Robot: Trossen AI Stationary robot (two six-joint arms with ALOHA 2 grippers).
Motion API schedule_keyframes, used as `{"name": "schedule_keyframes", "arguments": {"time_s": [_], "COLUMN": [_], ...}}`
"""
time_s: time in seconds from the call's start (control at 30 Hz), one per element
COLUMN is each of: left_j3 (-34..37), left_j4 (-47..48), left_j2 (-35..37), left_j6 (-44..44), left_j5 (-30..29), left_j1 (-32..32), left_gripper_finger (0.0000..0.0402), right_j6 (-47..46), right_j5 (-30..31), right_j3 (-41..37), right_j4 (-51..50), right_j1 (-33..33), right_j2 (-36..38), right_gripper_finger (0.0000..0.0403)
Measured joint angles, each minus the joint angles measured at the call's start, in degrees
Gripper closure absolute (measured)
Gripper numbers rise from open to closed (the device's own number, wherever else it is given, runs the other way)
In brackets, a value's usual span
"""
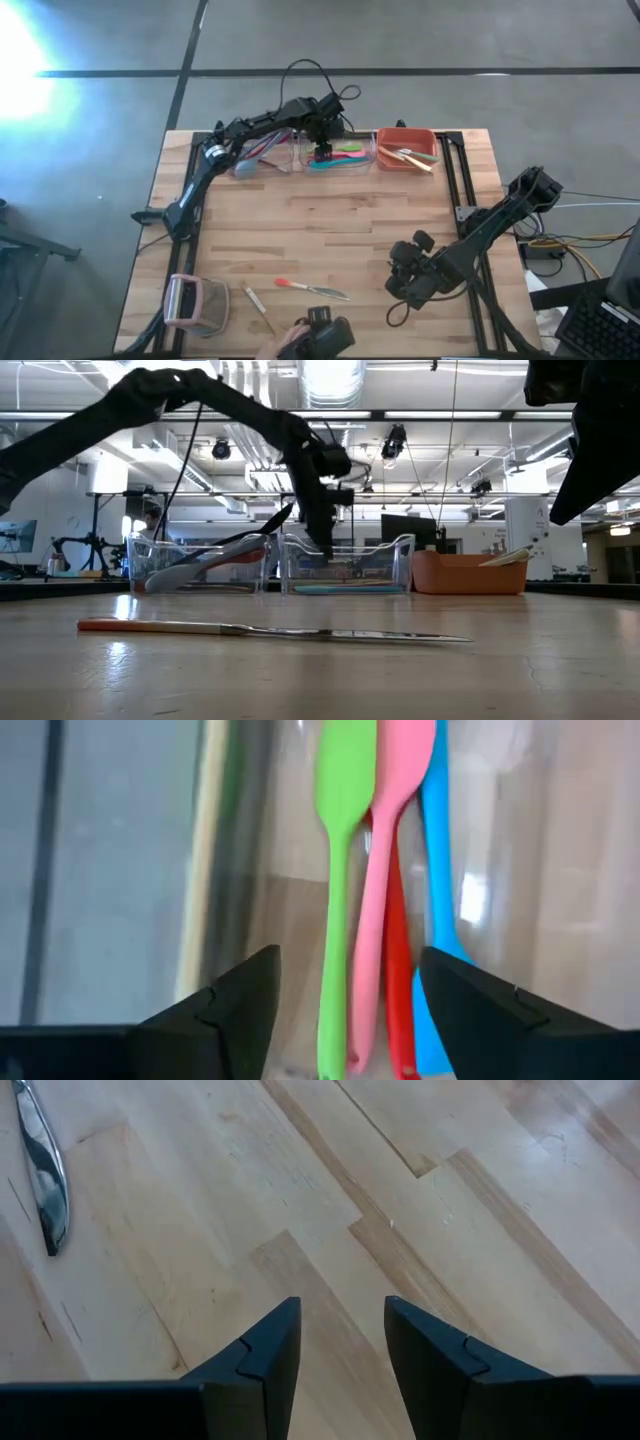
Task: Pick & Place Kitchen Items
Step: Put the orange knife into the orange bin
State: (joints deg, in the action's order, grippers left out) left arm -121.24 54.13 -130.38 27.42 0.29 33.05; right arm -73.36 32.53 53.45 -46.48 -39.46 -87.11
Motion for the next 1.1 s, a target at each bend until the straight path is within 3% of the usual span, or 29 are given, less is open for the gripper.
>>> {"name": "schedule_keyframes", "arguments": {"time_s": [0.43,0.77,1.1], "left_j3": [0.5,0.5,3.1], "left_j4": [7.9,18.6,30.5], "left_j2": [16.1,25.9,27.5], "left_j6": [-5.7,-10.1,-16.2], "left_j5": [0.1,0.1,0.1], "left_j1": [-7.0,-20.6,-35.8], "left_gripper_finger": [0.0167,0.017,0.017], "right_j6": [0.1,0.3,5.7], "right_j5": [0.0,0.0,0.0], "right_j3": [0.0,3.2,7.7], "right_j4": [1.0,1.2,1.4], "right_j1": [0.0,0.0,0.1], "right_j2": [0.0,0.0,0.0], "right_gripper_finger": [0.0273,0.026,0.0267]}}
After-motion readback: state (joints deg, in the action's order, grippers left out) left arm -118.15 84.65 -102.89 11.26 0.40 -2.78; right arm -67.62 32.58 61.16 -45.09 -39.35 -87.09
